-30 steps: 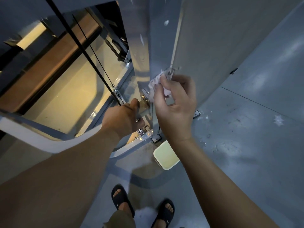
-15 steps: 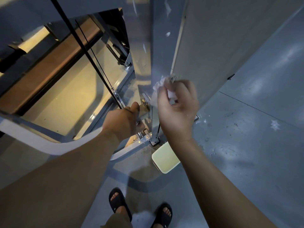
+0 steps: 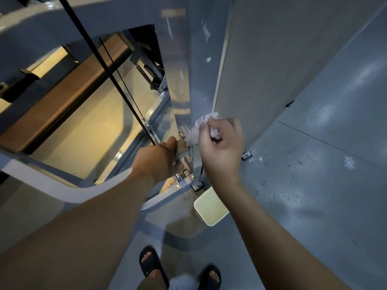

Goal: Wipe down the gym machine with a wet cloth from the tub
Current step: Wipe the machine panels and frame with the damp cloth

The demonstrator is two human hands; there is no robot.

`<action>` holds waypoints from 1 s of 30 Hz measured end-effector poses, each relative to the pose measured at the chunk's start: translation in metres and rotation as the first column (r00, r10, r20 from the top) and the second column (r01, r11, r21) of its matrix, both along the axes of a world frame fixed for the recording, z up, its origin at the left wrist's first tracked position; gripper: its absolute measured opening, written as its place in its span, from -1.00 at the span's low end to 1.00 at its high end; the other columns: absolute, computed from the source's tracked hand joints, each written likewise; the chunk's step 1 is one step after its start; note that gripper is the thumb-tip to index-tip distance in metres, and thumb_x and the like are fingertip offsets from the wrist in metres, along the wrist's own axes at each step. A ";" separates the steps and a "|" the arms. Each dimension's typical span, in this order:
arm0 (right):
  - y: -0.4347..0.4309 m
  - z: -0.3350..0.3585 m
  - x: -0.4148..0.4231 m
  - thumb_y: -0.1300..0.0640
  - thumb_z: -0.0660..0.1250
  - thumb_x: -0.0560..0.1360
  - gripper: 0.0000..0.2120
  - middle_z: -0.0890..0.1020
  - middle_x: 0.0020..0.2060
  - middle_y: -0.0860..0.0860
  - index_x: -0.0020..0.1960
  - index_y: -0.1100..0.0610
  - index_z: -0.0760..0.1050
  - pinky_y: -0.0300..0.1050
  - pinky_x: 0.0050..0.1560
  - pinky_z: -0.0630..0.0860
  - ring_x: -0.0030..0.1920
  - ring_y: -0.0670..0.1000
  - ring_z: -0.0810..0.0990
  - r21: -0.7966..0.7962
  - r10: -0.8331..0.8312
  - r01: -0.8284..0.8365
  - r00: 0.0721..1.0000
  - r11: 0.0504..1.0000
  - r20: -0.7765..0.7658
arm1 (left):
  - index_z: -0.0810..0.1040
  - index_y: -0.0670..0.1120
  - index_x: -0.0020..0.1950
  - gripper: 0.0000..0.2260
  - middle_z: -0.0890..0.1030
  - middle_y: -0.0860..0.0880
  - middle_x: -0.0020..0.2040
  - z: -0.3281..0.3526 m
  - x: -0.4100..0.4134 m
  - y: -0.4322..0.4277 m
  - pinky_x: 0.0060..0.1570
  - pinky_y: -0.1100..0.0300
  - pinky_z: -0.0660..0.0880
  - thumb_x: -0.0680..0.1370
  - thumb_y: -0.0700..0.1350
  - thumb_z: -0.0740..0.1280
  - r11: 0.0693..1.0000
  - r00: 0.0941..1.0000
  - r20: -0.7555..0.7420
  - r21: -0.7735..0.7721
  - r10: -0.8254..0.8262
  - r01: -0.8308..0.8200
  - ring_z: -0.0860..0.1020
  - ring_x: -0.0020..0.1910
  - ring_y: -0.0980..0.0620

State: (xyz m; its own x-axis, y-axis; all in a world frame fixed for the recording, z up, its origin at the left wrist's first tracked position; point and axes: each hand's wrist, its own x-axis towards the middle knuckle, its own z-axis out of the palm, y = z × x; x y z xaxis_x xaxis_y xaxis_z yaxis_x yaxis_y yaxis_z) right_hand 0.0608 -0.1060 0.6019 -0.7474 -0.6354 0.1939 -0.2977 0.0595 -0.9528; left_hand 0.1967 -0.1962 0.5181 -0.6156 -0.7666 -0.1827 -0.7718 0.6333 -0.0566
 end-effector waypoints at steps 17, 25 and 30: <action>-0.017 0.028 0.002 0.14 0.25 0.65 -0.83 0.49 -0.21 0.10 -0.09 0.10 0.32 -0.16 -0.21 0.32 -0.20 0.02 0.43 -0.067 -0.109 0.107 0.994 0.992 -0.019 | 0.27 -0.01 0.22 -0.57 0.47 0.05 -0.29 0.003 -0.004 0.000 -0.48 0.17 0.32 0.54 0.25 0.22 1.000 0.999 0.042 -0.002 0.016 -0.016 0.42 -0.44 0.04; -0.030 0.044 -0.002 0.23 0.25 0.63 -0.76 0.45 -0.29 0.09 -0.14 0.07 0.24 -0.22 -0.28 0.29 -0.28 0.01 0.39 -0.166 -0.143 0.127 0.986 0.978 -0.086 | 0.30 -0.02 0.25 -0.52 0.58 0.00 -0.21 -0.001 -0.001 0.000 -0.44 0.17 0.37 0.54 0.30 0.23 1.000 1.000 0.002 -0.011 -0.003 0.003 0.47 -0.38 -0.01; -0.026 0.034 0.006 0.22 0.21 0.65 -0.77 0.42 -0.28 0.04 -0.15 0.07 0.23 -0.20 -0.30 0.25 -0.32 -0.09 0.40 0.031 -0.142 0.141 0.987 0.990 0.075 | 0.32 0.02 0.23 -0.53 0.59 0.03 -0.21 -0.008 0.002 -0.004 -0.35 0.08 0.58 0.50 0.32 0.22 0.999 0.998 -0.065 0.030 -0.020 0.022 0.55 -0.36 -0.01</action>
